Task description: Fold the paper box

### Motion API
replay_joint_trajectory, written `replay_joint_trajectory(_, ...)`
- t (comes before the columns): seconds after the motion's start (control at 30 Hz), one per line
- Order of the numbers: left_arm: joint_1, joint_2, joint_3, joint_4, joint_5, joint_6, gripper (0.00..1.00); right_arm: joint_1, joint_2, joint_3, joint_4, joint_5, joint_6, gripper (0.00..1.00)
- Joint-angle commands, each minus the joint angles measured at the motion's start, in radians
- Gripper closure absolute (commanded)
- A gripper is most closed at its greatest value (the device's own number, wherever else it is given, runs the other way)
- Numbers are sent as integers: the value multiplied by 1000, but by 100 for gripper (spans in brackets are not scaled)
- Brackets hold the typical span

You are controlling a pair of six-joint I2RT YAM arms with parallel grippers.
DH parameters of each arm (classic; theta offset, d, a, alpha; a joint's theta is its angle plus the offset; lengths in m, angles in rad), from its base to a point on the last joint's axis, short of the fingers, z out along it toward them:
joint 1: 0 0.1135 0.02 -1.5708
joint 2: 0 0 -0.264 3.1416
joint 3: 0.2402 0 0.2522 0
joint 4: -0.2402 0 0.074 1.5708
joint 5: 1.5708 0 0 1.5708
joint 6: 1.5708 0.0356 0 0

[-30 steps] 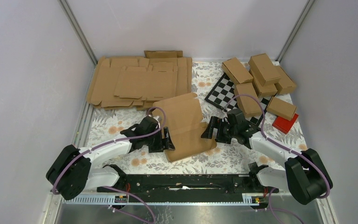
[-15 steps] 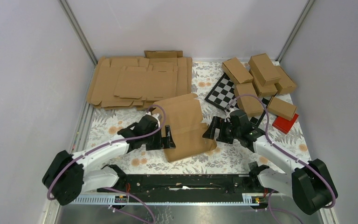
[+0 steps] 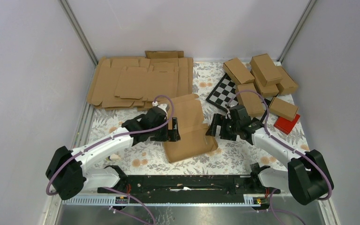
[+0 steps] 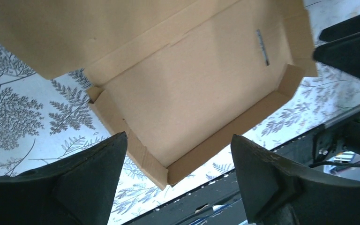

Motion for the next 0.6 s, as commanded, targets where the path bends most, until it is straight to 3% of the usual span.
replay_joint_trajectory(0.0,-3,8,0,-16,-34,10,12,-49,9,-7,58,-64,24,4)
replay_joint_trajectory(0.2,-4,9,10,-13,-32,9,17,-98,103,-13,136,-204,43,9)
replay_joint_trajectory(0.33,-2,17,18,-27,-66,0,22,-122,144,9,148,-216,45,13)
replay_joint_trajectory(0.57,33,-42,-92,-16,-86,-48,28,-164,226,40,178,-266,67,16)
